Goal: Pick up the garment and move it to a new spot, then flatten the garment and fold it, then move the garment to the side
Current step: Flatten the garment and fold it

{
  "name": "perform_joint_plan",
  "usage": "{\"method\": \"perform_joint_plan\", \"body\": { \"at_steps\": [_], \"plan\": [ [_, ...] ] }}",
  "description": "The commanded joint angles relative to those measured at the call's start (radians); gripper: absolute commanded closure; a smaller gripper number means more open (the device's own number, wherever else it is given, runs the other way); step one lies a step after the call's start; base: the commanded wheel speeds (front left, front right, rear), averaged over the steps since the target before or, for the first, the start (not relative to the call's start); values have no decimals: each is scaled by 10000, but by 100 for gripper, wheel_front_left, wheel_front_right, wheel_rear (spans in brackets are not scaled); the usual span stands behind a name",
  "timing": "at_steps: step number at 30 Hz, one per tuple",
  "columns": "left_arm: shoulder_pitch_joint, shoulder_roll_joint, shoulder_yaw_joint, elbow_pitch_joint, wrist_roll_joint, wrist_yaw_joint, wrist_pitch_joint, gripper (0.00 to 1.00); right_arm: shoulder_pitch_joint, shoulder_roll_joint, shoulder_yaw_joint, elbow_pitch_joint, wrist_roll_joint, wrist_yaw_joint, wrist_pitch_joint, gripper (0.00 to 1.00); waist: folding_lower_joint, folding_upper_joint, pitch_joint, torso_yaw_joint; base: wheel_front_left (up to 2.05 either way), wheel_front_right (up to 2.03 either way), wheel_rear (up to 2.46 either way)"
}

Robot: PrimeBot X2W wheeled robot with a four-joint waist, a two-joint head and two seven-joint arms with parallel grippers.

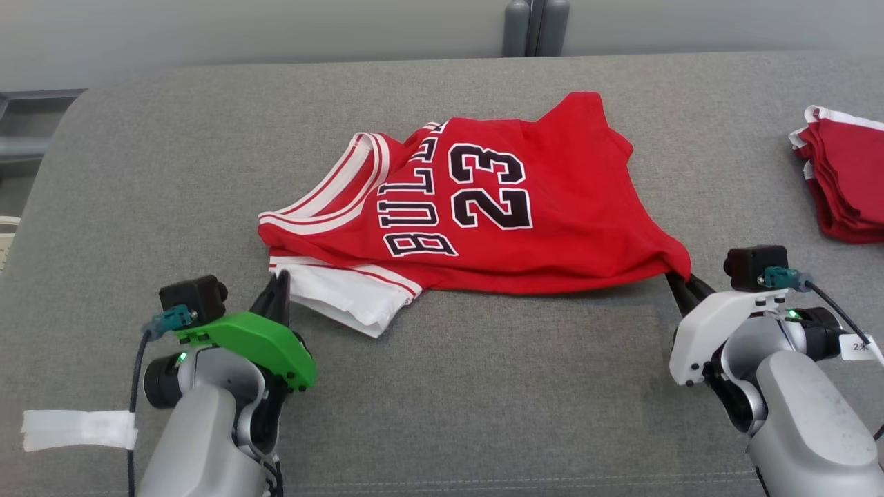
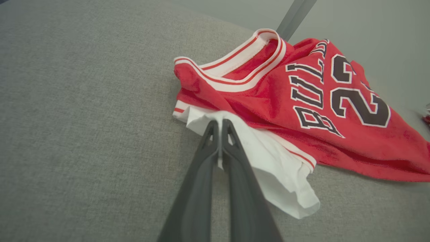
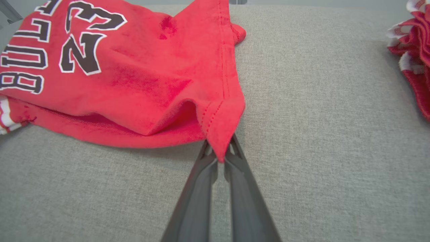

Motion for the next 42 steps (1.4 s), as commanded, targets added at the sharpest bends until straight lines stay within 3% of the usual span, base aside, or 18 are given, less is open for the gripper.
{"method": "perform_joint_plan", "body": {
  "at_steps": [1,9,16,24,29,33,42],
  "plan": [
    [-220,18,93,-282,-154,-42,-118,100,-126,-128,57,-213,252,-12,104,100,0,0,60,-32,0,0,0],
    [-1755,14,829,-1640,-1554,-59,-108,100,-1307,-453,665,-1027,1478,-10,1056,100,0,0,639,-274,0,0,0],
    [-3752,265,1525,-1572,-2399,159,475,100,-3158,-446,1358,-944,2379,-10,2354,100,0,0,1535,-753,0,0,0],
    [-6564,875,1460,-1493,-2293,322,1269,100,-6077,-315,1363,-300,2398,-10,2379,100,0,0,3361,-1196,0,0,0],
    [-9395,1366,811,-1484,-1660,123,1706,100,-8774,-152,643,726,1787,-10,1543,100,0,0,4780,-1397,0,0,0],
    [-11055,1273,883,-1358,-1764,-3,1294,100,-10297,10,-192,1524,1086,-9,289,100,0,0,5192,-1548,0,0,0],
    [-13356,914,640,-702,-1242,-269,-1134,100,-12618,424,-2568,3173,-1033,-12,-2663,100,0,0,4986,-1688,0,0,0]
  ]
}}
